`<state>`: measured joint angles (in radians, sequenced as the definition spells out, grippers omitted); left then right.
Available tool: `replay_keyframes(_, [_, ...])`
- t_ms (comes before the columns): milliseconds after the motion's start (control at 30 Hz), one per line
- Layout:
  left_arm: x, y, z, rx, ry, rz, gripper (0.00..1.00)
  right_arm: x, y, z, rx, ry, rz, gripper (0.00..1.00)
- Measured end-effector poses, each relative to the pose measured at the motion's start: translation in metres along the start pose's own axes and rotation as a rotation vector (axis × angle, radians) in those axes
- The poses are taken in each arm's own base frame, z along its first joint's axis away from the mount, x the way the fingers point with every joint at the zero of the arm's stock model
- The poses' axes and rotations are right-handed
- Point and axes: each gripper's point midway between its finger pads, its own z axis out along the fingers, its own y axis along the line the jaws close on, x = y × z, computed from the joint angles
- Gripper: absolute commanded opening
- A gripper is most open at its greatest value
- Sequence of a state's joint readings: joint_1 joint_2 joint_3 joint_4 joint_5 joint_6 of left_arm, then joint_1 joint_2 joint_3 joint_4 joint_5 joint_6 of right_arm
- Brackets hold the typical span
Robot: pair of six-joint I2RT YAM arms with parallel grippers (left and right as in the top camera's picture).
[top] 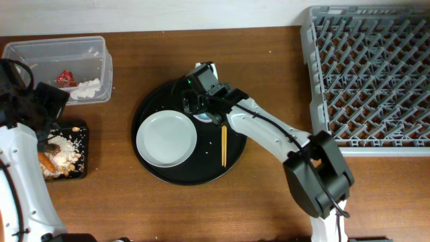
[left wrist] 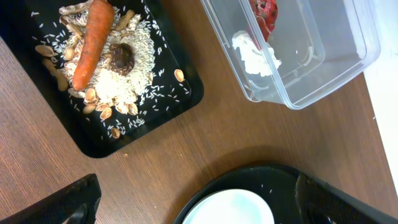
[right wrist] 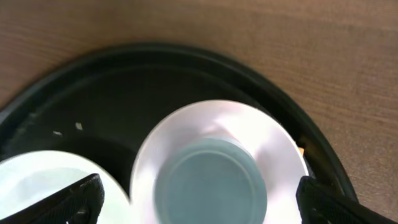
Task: Sort waste into correct bins and load items into the dishwasher rack
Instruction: 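Reach the right gripper over the round tray and grasp the light-blue cup, then carry the blue cup right and place it in the grey rack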
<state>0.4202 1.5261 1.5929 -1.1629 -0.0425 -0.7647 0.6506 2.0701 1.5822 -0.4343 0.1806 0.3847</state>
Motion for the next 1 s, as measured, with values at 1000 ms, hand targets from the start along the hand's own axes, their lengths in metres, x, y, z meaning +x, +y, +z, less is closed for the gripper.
replay_keyframes(1000, [0.0,0.0,0.0,0.0,0.0,0.0,0.99,-0.001,-0.014,-0.015,0.059,0.009,-0.016,0.62])
